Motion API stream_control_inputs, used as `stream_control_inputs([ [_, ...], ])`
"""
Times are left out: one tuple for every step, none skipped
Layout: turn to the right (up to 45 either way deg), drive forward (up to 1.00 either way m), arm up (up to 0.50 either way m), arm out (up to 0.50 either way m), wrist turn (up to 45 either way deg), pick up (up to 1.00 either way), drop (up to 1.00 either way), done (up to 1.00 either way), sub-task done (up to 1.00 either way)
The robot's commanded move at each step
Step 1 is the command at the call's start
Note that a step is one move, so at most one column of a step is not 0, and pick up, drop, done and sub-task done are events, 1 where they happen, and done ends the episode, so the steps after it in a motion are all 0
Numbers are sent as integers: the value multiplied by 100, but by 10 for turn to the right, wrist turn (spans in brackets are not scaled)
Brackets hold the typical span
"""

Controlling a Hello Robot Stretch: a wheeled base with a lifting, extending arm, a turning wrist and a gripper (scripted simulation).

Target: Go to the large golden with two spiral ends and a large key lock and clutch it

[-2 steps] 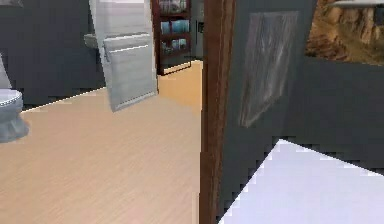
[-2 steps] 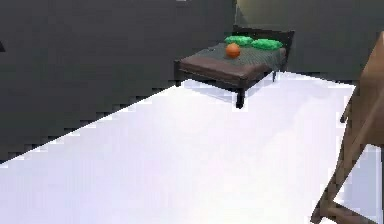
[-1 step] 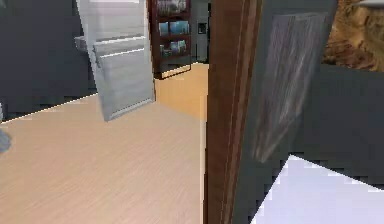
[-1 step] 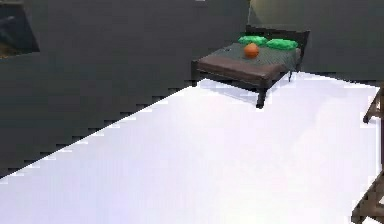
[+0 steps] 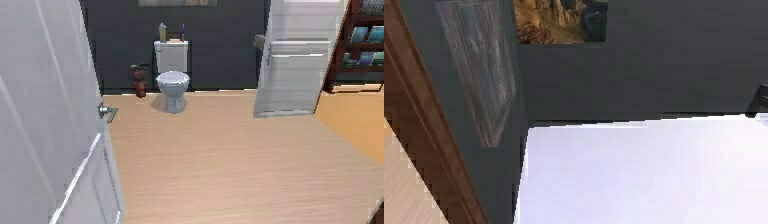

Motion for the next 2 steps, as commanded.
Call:
stream_control_inputs([
  [-60,0,0,0,0,0,0,0,0],
  [0,45,0,0,0,0,0,0,0],
])
